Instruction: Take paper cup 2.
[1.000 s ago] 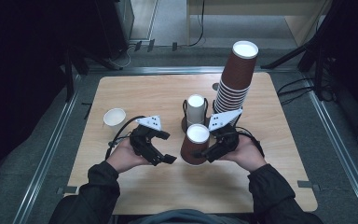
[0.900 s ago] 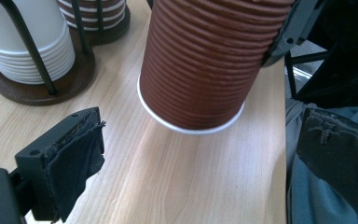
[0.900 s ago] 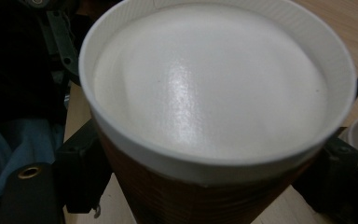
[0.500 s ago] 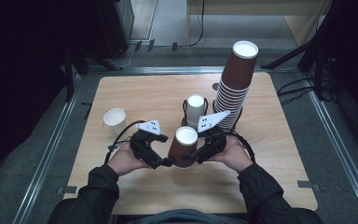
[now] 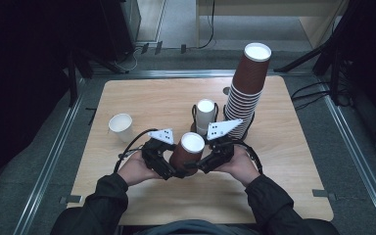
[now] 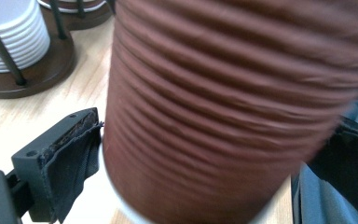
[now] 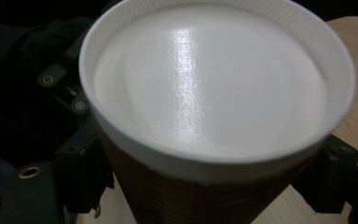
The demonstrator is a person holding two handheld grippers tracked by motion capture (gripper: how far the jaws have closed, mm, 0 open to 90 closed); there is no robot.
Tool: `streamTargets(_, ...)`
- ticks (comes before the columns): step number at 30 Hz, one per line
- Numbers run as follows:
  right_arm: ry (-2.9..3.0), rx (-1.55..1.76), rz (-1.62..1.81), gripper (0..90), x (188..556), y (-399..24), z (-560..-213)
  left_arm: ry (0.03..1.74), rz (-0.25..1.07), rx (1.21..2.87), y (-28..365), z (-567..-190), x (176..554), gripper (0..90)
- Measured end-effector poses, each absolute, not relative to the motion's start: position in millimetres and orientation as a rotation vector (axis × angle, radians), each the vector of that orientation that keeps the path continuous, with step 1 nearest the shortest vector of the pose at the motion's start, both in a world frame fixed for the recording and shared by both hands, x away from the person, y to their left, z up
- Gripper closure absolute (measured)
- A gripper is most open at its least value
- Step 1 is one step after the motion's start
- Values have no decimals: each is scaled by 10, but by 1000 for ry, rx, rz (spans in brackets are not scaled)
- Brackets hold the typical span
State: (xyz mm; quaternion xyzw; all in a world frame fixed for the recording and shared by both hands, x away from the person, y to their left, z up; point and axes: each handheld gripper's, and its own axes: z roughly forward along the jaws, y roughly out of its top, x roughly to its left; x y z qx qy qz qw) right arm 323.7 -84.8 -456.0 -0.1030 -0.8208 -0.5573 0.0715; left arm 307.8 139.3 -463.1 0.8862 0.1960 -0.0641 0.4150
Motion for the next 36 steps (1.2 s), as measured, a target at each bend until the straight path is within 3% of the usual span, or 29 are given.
streamTargets(14, -2376, -324, -1738, 178, 3226, -817, -4591, 499, -140, 2243, 1339, -4646, 3059, 0)
streamTargets(17, -2379, -329, -1746, 180, 3226, -827, -4588, 488, -104, 2251, 1351, -4620, 3045, 53)
streamTargets(27, -2390, -350, -1704, 185, 3244, -860, -4576, 462, -62, 2269, 1353, -4598, 3026, 101)
streamTargets(36, -2415, -401, -1634, 137, 3270, -961, -4519, 487, -111, 2276, 1465, -4579, 3058, 112)
